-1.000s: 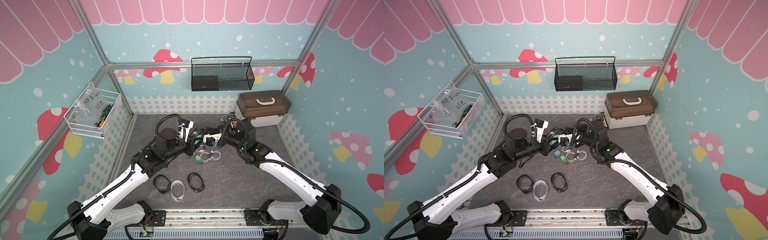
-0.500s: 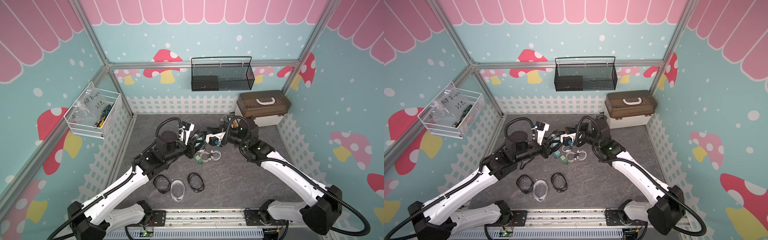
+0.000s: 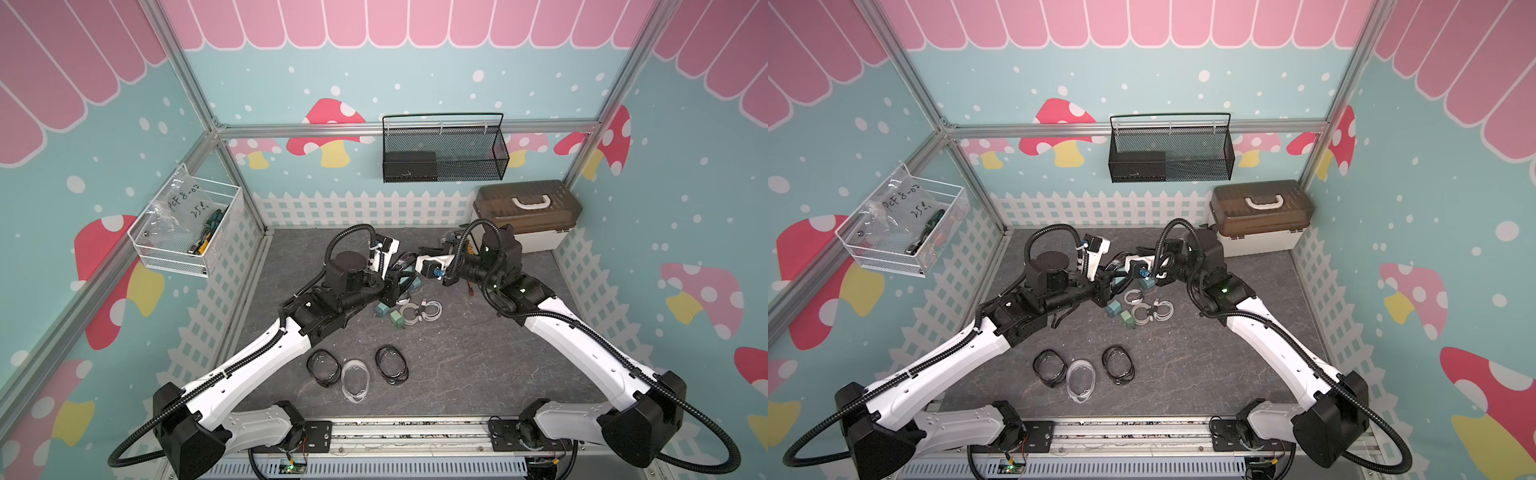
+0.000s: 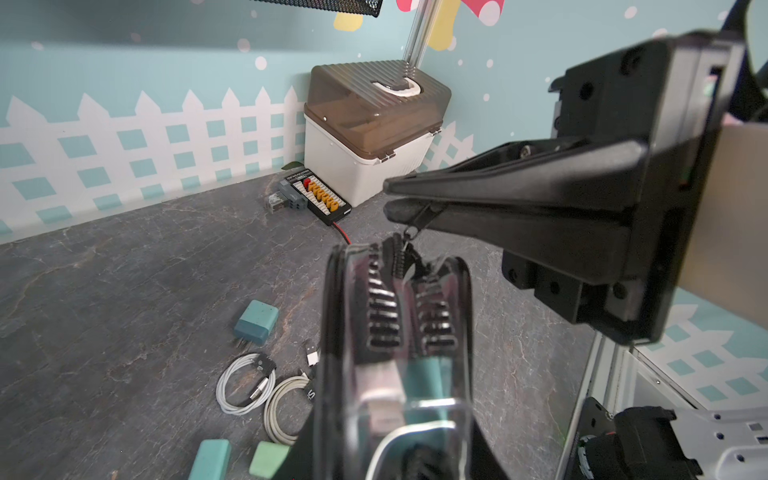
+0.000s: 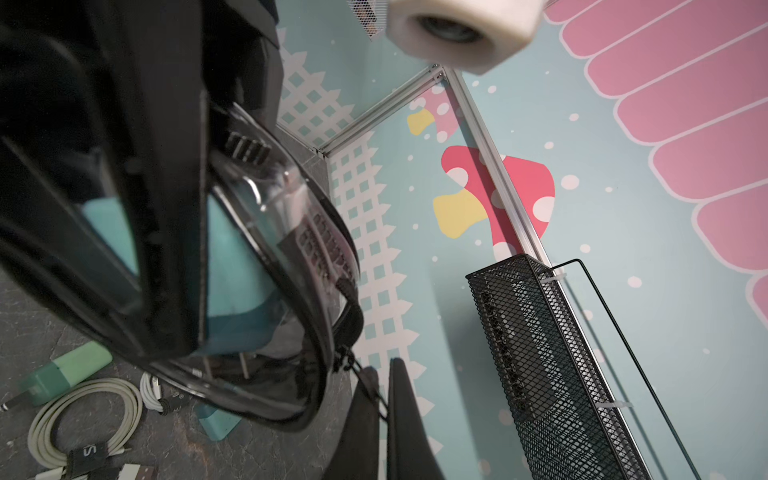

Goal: Pack away charging kits
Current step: Zip the zipper on the storage bag, then place the storage bag at the center of the board.

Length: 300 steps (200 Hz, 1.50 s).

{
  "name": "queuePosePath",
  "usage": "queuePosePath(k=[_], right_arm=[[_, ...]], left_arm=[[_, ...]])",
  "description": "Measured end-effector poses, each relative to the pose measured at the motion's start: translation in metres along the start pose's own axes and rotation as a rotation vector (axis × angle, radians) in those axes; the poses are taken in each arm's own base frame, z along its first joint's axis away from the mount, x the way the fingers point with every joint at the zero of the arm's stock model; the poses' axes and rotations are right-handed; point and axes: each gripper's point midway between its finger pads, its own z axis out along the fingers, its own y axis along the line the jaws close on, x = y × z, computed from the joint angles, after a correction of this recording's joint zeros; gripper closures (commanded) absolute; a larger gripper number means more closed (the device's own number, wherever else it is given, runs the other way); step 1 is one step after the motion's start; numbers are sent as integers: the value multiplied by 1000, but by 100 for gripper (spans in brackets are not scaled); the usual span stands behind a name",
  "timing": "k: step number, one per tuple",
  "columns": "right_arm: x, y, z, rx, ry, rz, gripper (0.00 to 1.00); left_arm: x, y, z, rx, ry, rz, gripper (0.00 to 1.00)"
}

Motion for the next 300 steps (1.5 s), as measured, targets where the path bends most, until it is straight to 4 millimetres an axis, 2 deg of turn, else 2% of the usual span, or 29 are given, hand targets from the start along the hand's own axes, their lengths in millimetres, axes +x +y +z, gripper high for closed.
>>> queuePosePath(k=[23, 50, 59, 80, 95, 110, 124, 133, 142, 158, 175, 185, 209, 234, 260, 282, 290, 300], right_arm=[[-2, -9, 9, 4, 1, 50, 100], [-6, -4, 14, -32, 1, 80, 100], [-12, -15, 14, 7, -18, 70, 100], [-44, -64, -5, 147, -110, 23, 100], [-69, -81, -23, 198, -191, 0, 100], [-92, -86, -37, 217, -265, -17, 100], [-104, -87, -43, 224, -302, -22, 100], [-106, -86, -44, 236, -311, -14, 86], [-101, -85, -44, 258, -303, 8, 70], [-82, -76, -38, 294, -263, 53, 51], [-55, -58, -28, 296, -207, 138, 49], [-43, -46, -24, 291, -182, 180, 46], [-20, -18, -25, 289, -161, 275, 38], [-2, 7, -27, 300, -155, 352, 32], [20, 22, -26, 321, -111, 458, 24], [39, 25, -29, 380, -68, 582, 11], [47, 25, -31, 410, -47, 629, 5], [57, 26, -35, 450, -22, 708, 2]], left_arm=[[-2, 4, 0, -13, -40, 5, 100], [5, 7, -8, -1, -73, 6, 100], [23, 10, -11, -5, -17, -3, 100], [82, 22, -1, -33, 179, -36, 100], [111, 32, 7, -64, 286, -59, 100], [127, 40, 11, -91, 344, -83, 100], [128, 52, 11, -118, 350, -121, 100], [124, 64, 10, -143, 332, -159, 100], [115, 81, 8, -171, 298, -207, 100], [97, 118, 0, -237, 219, -305, 100], [81, 157, -7, -295, 134, -405, 100], [79, 177, -7, -317, 104, -459, 100], [95, 227, 0, -373, 84, -616, 100], [135, 274, 9, -447, 119, -779, 100], [168, 292, 17, -491, 166, -881, 97], [175, 298, 20, -512, 163, -919, 91], [174, 301, 20, -520, 149, -929, 80], [173, 305, 19, -532, 131, -938, 60]])
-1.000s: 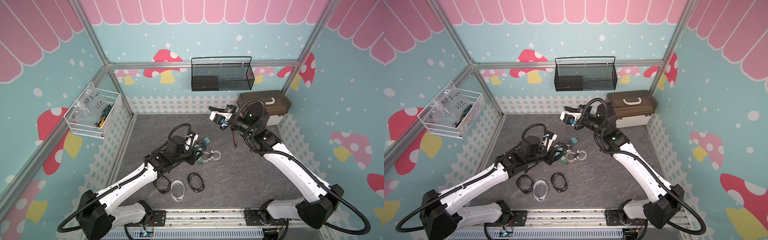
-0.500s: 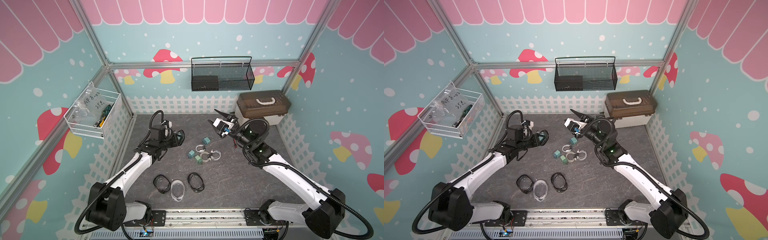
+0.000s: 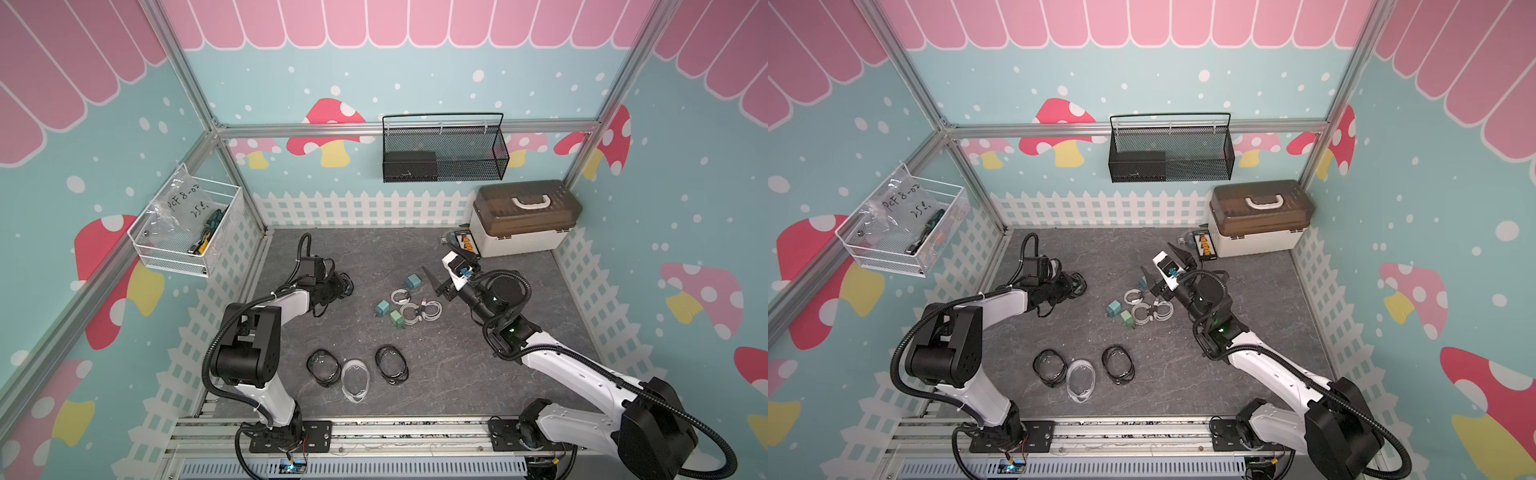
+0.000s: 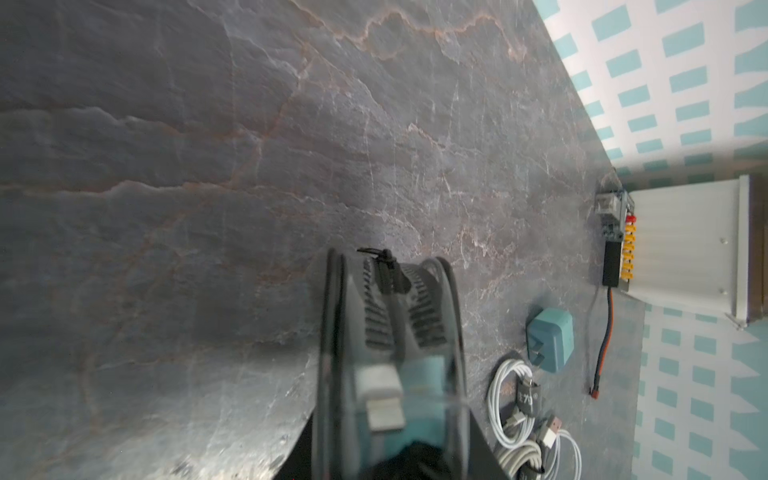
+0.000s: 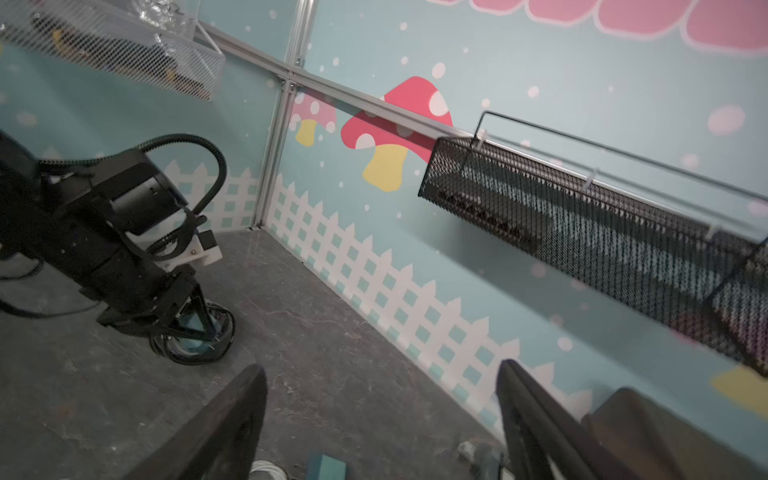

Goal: Pack away charging kits
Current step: Place the storage bag at the center of the board.

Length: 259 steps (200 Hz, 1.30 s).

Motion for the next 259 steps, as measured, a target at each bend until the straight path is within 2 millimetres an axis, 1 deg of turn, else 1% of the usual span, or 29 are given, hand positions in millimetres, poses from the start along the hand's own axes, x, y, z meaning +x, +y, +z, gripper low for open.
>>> queuePosePath(k=[10, 11, 12, 13, 15, 18, 30, 44, 60, 75, 79, 91, 101, 113, 131, 146, 153, 164, 173, 179, 181, 187, 193, 201, 208, 217, 224, 240, 259], right_arm=[[7, -7, -4, 47, 24, 65, 1], [7, -9, -5, 55, 26, 71, 2], [7, -9, -6, 57, 27, 76, 1], [8, -10, -6, 60, 29, 81, 1], [8, -11, -7, 70, 34, 99, 1], [9, -14, -9, 84, 39, 118, 1], [8, -22, -18, 126, 53, 199, 1], [4, -29, -29, 159, 65, 283, 1], [1, -33, -40, 172, 91, 366, 1], [4, -36, -47, 201, 146, 464, 1], [6, -37, -49, 212, 163, 489, 1], [14, -40, -55, 249, 217, 567, 1], [25, -41, -59, 281, 267, 623, 1], [40, -40, -65, 315, 324, 667, 1], [65, -38, -74, 367, 404, 697, 1], [84, -38, -82, 405, 448, 691, 1], [93, -37, -85, 415, 465, 683, 1], [108, -32, -90, 400, 503, 655, 1], [117, -27, -93, 382, 531, 641, 2], [122, -24, -94, 374, 544, 640, 6], [124, -23, -95, 370, 550, 638, 8], [127, -22, -95, 368, 564, 640, 14], [129, -21, -94, 369, 578, 643, 16], [133, -20, -90, 373, 605, 638, 17], [137, -18, -84, 376, 632, 639, 19], [145, -15, -74, 373, 674, 638, 21], [150, -11, -65, 366, 703, 642, 23], [170, 0, -46, 344, 781, 647, 24], [195, 13, -33, 324, 865, 642, 25]], left_arm=[[-4, 2, 0, -7, -17, -16, 40], [-5, 2, -1, -7, -18, -19, 34], [-5, 2, -1, -7, -19, -21, 17], [-5, 3, -1, -9, -21, -19, 10], [-6, 3, -1, -10, -23, -17, 2], [-7, 3, -1, -13, -31, -26, 0], [-10, 6, -6, -24, -59, -34, 0], [-9, 10, -22, -45, -98, -43, 0], [-8, 12, -51, -77, -148, -62, 0], [-13, 12, -82, -124, -200, -117, 0], [-13, 12, -89, -143, -207, -135, 2], [-15, 15, -111, -202, -227, -197, 12], [-14, 19, -126, -239, -243, -231, 10], [-11, 26, -139, -266, -262, -245, 10], [0, 40, -149, -266, -268, -250, 9], [20, 54, -148, -260, -225, -260, 5], [30, 55, -146, -247, -200, -258, 6], [49, 50, -146, -229, -159, -225, 6], [66, 35, -149, -211, -133, -164, 3], [76, 22, -152, -196, -127, -115, 2], [83, 14, -155, -179, -118, -86, 2], [95, -2, -160, -156, -111, -30, 2], [108, -20, -167, -118, -102, 28, 2], [125, -41, -178, -64, -89, 82, 5], [136, -53, -185, -31, -85, 111, 5], [148, -61, -189, -12, -83, 138, 8], [158, -63, -189, -16, -75, 160, 9], [185, -64, -177, -76, -40, 225, 10], [217, -68, -153, -182, 0, 311, 13]])
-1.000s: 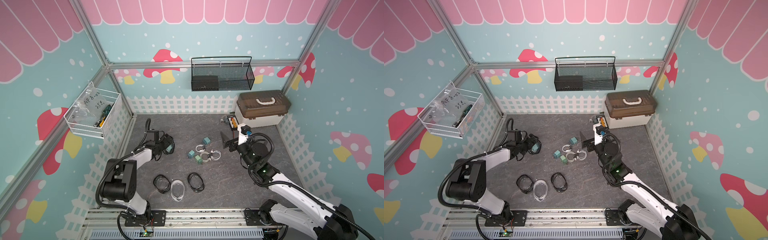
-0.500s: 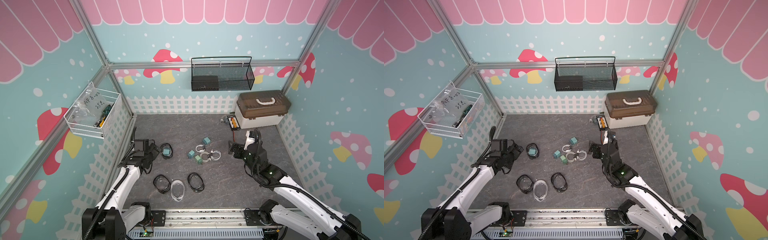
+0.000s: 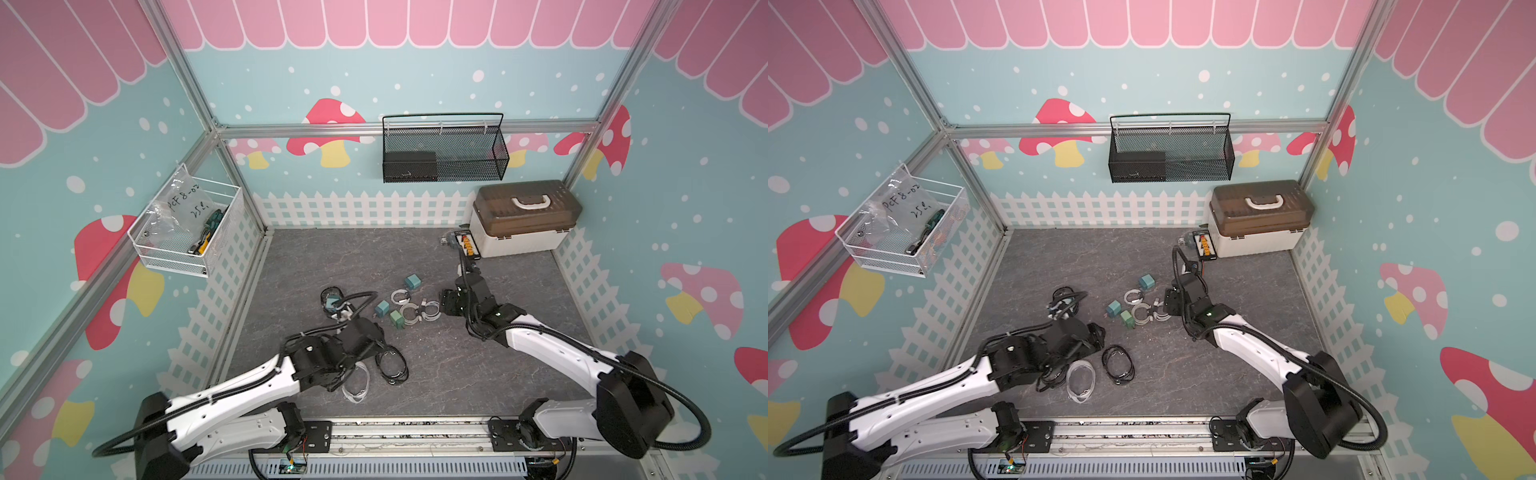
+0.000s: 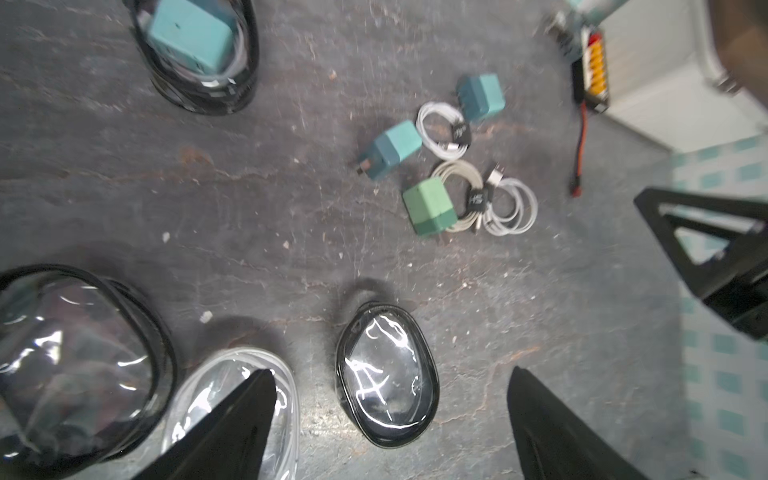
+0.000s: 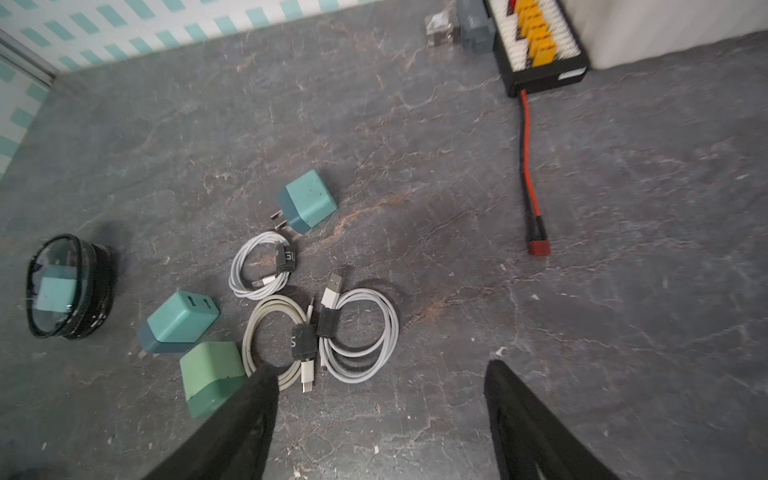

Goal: Pack away charging kits
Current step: Place the storage bag at the center of the board.

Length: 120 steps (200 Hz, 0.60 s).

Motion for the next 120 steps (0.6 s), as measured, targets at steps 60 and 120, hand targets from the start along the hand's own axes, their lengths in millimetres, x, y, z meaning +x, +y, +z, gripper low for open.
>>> queuePosePath(k=[60, 120], right_arm=[[24, -6, 47, 35, 147, -5, 30], [19, -50, 35, 76, 123, 81, 30]], left_arm=[[46, -51, 38, -122, 40, 94, 17], [65, -50, 73, -316, 79, 127, 23]])
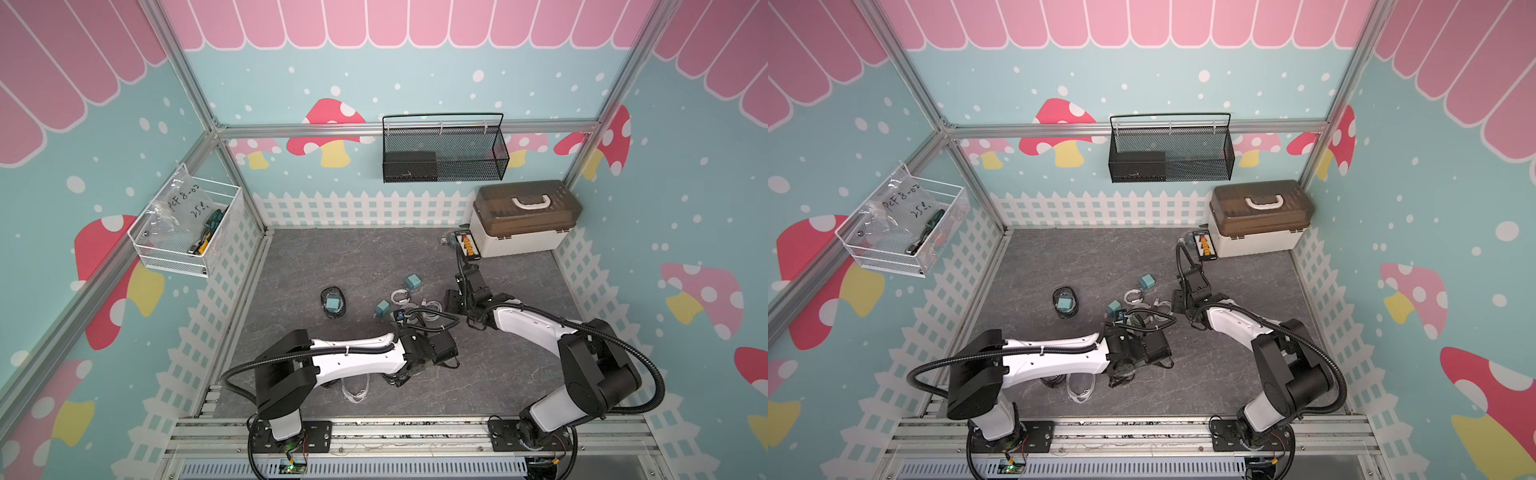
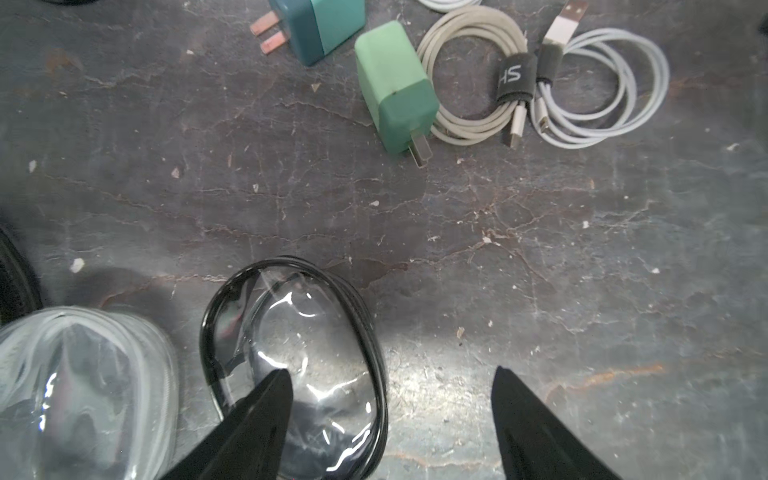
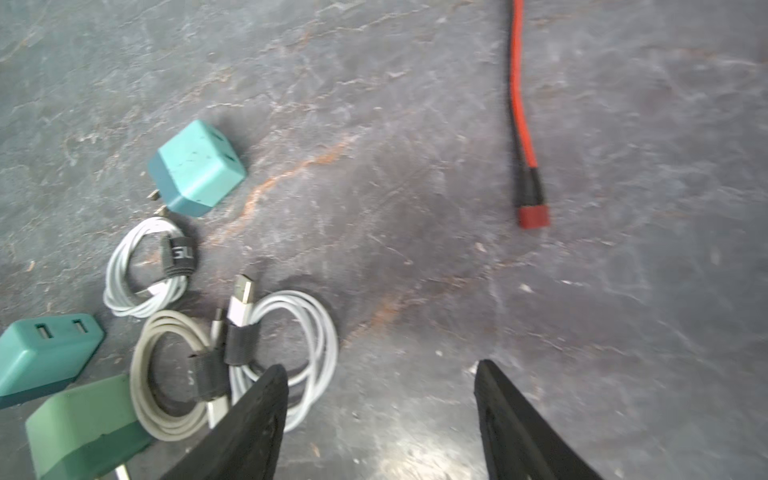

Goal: Pack away charging kits
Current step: Place the storage bag at the center of the board, then pick up the storage bag at the center of the board.

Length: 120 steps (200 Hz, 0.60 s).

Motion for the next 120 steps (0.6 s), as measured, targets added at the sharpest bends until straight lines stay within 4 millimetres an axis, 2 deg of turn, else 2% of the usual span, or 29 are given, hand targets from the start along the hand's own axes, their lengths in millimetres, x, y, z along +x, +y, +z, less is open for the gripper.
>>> queuePosePath(k=[46, 60, 83, 120], right_arm=[[-1, -4, -7, -14, -11, 16, 30], [1, -6, -6, -13, -5, 17, 30], [2, -6, -5, -15, -1, 17, 31], [2, -5, -5, -22, 1, 18, 31]], left_arm=[[2, 18, 23, -119, 40, -19, 31], [-1, 24, 26, -138, 42, -32, 32], [-3, 31, 28, -160, 48, -44, 41], [0, 31, 28, -162, 65, -41, 53]])
